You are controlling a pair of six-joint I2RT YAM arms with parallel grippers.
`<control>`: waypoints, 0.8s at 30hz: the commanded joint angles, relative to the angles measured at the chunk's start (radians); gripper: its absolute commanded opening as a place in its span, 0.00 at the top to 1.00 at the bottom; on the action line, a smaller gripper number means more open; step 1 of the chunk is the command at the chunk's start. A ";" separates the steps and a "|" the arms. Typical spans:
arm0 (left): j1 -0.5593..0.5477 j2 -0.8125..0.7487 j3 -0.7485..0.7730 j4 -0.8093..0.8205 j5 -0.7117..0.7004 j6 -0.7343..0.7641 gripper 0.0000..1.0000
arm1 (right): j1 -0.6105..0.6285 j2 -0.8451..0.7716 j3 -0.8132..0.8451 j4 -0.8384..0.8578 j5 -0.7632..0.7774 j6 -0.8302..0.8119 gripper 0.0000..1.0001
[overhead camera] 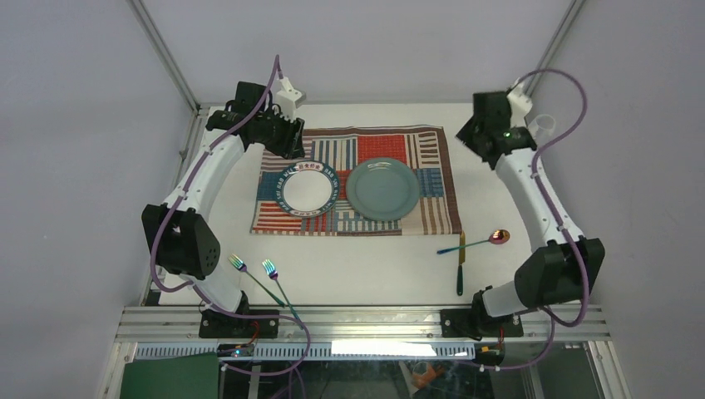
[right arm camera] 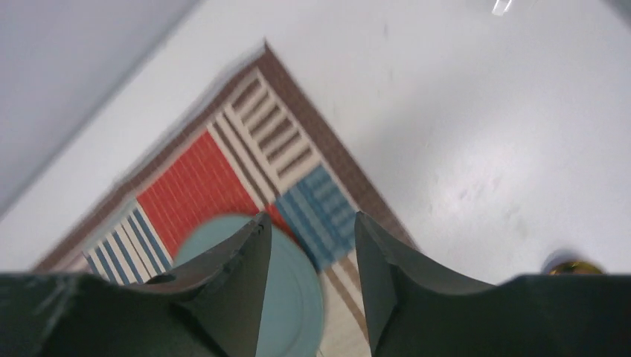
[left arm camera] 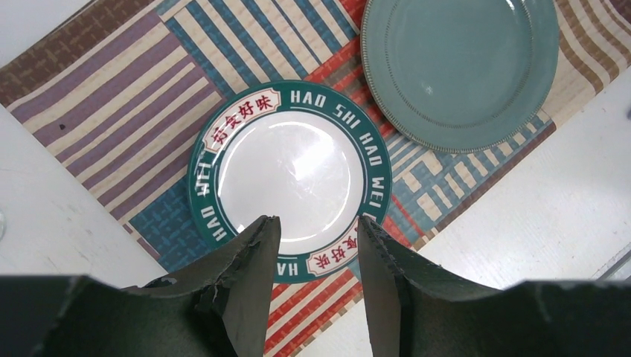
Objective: Set the dinner table for one person
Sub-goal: Pick up the cup at the center of the board.
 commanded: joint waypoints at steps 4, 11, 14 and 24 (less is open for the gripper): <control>-0.005 -0.073 -0.023 0.048 -0.001 0.021 0.55 | -0.271 0.188 0.637 -0.215 0.031 -0.260 0.55; -0.005 -0.068 -0.041 0.065 0.037 0.028 0.55 | -0.526 0.460 1.004 -0.518 -0.167 -0.252 0.55; -0.004 -0.066 -0.061 0.080 0.035 0.044 0.55 | -0.528 0.438 0.860 -0.443 -0.205 -0.263 0.55; -0.001 -0.052 -0.144 0.143 0.014 0.076 0.56 | -0.571 0.483 0.807 -0.435 -0.193 -0.264 0.55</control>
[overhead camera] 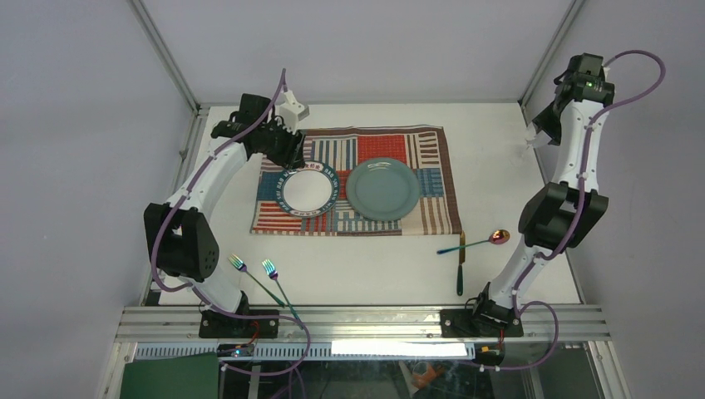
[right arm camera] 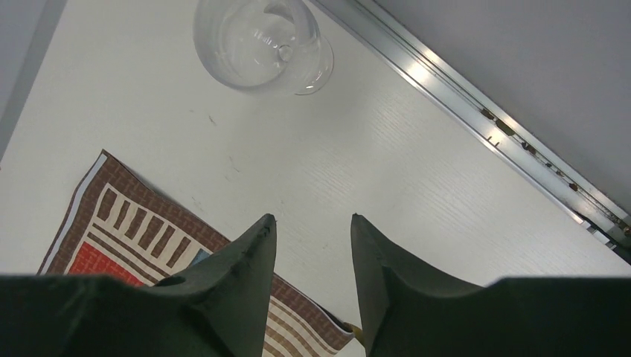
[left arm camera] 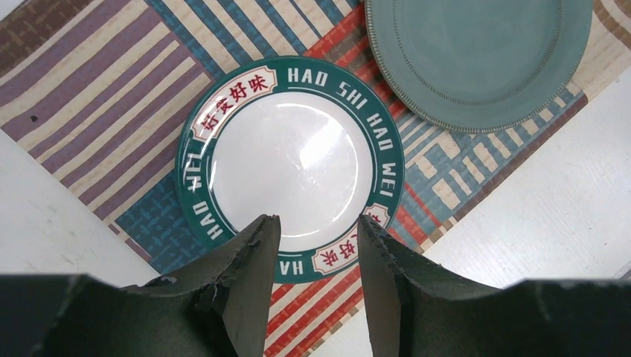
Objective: Set the dinner table for one person
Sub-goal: Pick up the cup at the center of the board.
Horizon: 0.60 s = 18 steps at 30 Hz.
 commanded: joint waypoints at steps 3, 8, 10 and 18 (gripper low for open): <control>0.013 -0.026 -0.042 0.099 0.016 0.025 0.56 | -0.022 0.011 0.068 0.021 -0.009 -0.010 0.55; 0.031 -0.021 -0.054 0.113 0.012 0.042 0.55 | -0.064 0.040 0.112 0.011 -0.036 -0.009 0.55; 0.043 -0.014 -0.050 0.119 0.021 0.042 0.55 | -0.090 0.060 0.129 0.011 -0.061 -0.010 0.55; 0.068 0.022 -0.042 0.134 0.058 0.043 0.56 | -0.104 0.153 0.246 0.023 -0.093 -0.006 0.54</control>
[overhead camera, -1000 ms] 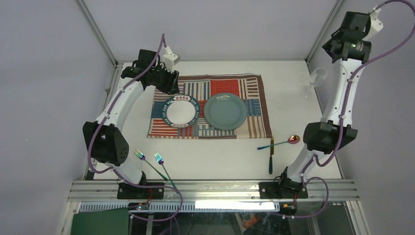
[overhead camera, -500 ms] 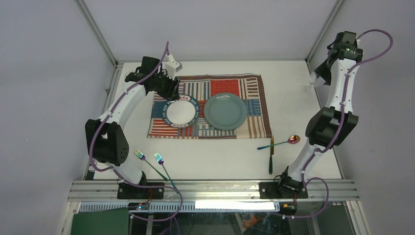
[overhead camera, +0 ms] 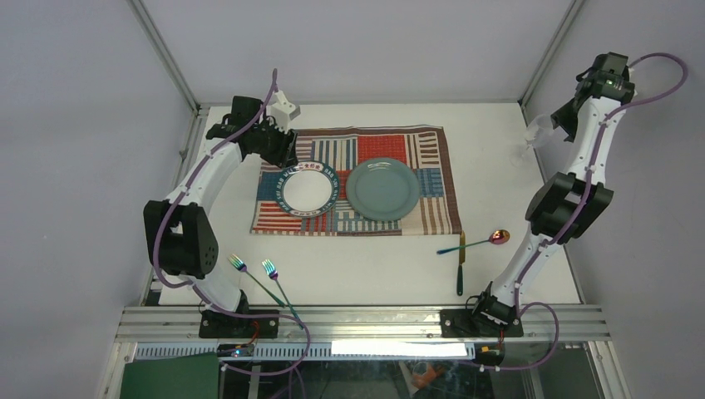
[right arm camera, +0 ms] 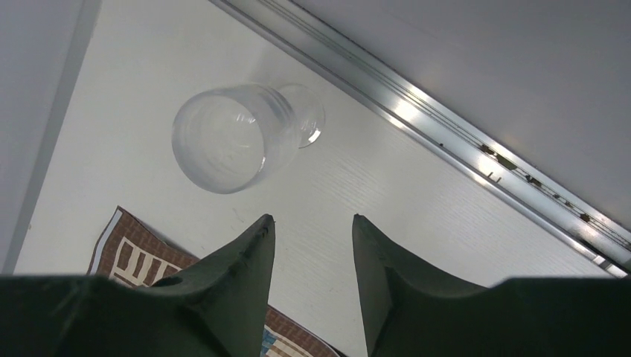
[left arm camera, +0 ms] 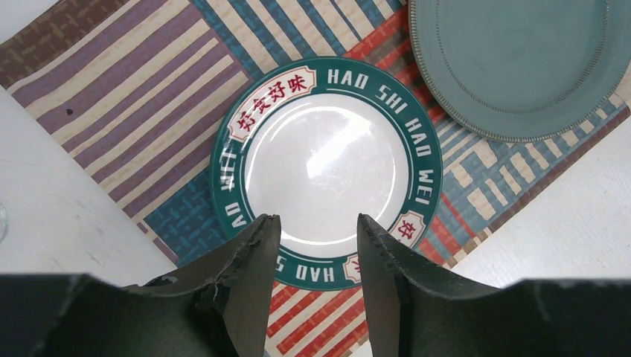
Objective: Set the dinner table for one person
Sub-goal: Pick up the cup at the center of the board.
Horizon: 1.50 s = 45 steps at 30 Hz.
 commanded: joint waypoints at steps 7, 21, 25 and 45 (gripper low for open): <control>0.027 0.035 0.005 0.067 0.054 0.020 0.56 | 0.001 0.040 0.072 0.077 -0.112 0.003 0.53; 0.048 0.051 -0.018 0.074 0.061 0.026 0.56 | 0.085 0.041 -0.126 0.192 -0.023 -0.007 0.54; 0.049 0.055 -0.024 0.078 0.061 0.027 0.57 | 0.102 0.051 -0.110 0.198 -0.002 -0.004 0.55; 0.053 0.028 -0.042 0.080 0.082 0.019 0.58 | 0.239 -0.201 -0.254 0.314 0.247 -0.182 0.42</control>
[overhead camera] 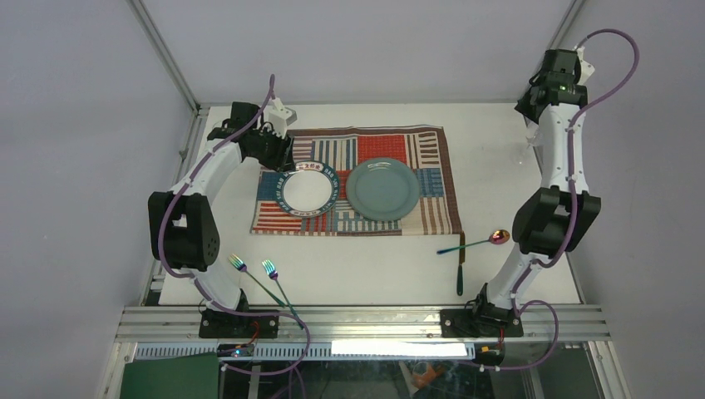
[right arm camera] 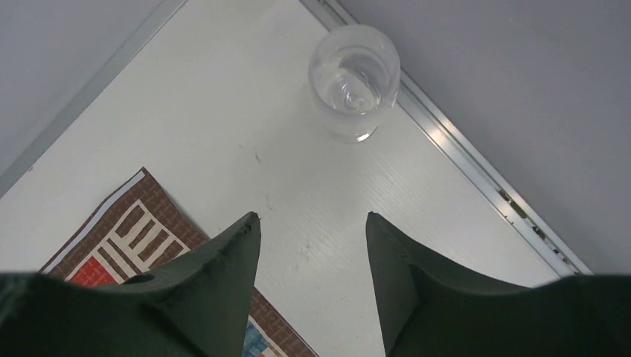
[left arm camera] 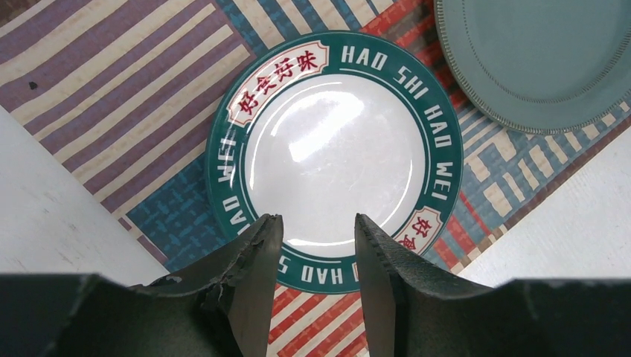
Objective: Set the dinner table for one person
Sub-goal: Pick up the cup at the center of the board.
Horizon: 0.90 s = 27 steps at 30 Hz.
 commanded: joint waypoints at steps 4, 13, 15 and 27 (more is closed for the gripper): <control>0.009 -0.043 -0.009 0.042 0.040 0.014 0.57 | 0.035 0.102 0.152 0.010 0.230 -0.201 0.44; 0.015 -0.049 -0.036 0.046 0.048 0.025 0.58 | 0.086 0.117 0.143 0.000 0.111 -0.258 0.45; 0.023 -0.050 -0.038 0.060 0.068 0.009 0.59 | 0.182 0.041 0.045 0.059 0.150 -0.255 0.44; 0.050 -0.366 -0.180 0.526 0.004 -0.333 0.06 | 0.626 -0.508 -0.626 0.613 0.081 -0.199 0.00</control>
